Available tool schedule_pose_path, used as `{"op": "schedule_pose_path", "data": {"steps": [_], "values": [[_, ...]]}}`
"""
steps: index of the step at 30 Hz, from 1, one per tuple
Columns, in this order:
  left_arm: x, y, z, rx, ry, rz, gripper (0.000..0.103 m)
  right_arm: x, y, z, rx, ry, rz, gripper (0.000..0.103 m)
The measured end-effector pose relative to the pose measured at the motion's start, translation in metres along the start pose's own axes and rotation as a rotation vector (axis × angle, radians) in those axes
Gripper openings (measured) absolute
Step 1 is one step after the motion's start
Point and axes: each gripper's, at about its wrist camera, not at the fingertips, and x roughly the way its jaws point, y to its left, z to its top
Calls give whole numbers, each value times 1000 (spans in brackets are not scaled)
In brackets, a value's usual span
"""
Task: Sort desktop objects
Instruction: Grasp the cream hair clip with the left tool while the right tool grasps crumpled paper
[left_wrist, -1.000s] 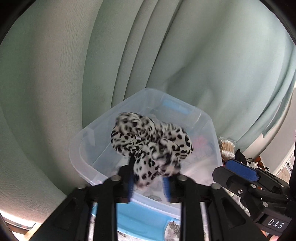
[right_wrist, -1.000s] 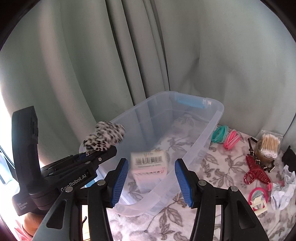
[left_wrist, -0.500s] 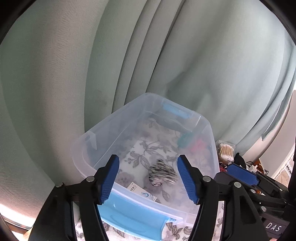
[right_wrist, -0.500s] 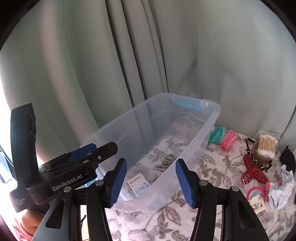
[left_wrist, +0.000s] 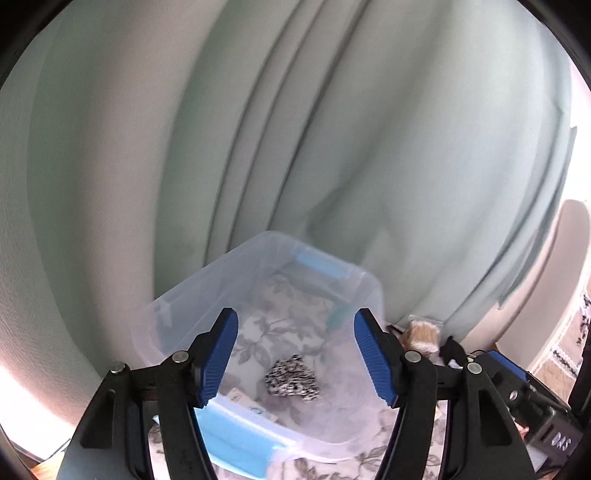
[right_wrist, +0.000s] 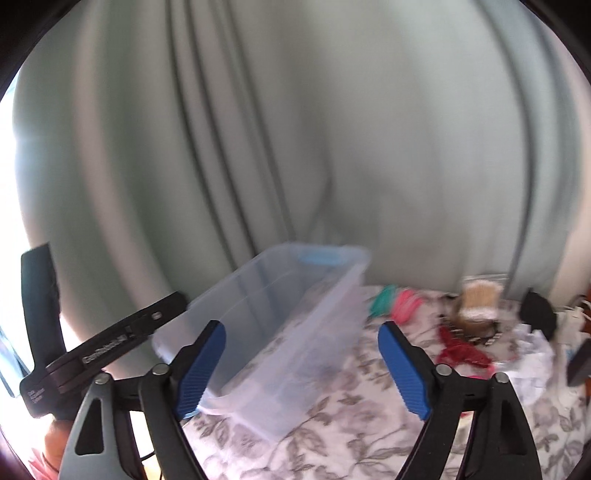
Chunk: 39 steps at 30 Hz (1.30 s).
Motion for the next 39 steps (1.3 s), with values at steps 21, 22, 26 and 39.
{"op": "schedule_pose_path", "data": {"steps": [21,22,26,39], "values": [[82,-176,-87,340,277,-281,68,-80,-163,-26,184,-40,-406,90],[86,-180,-94,356,293,-281,68,-78,-169,-29,197,-23,-405,90],[113,-193,-121,396,366,-282,68,-67,-190,-41,241,34,-380,90],[184,-217,-168,503,476,-275,68,-12,-235,-69,323,160,-333,91]]}}
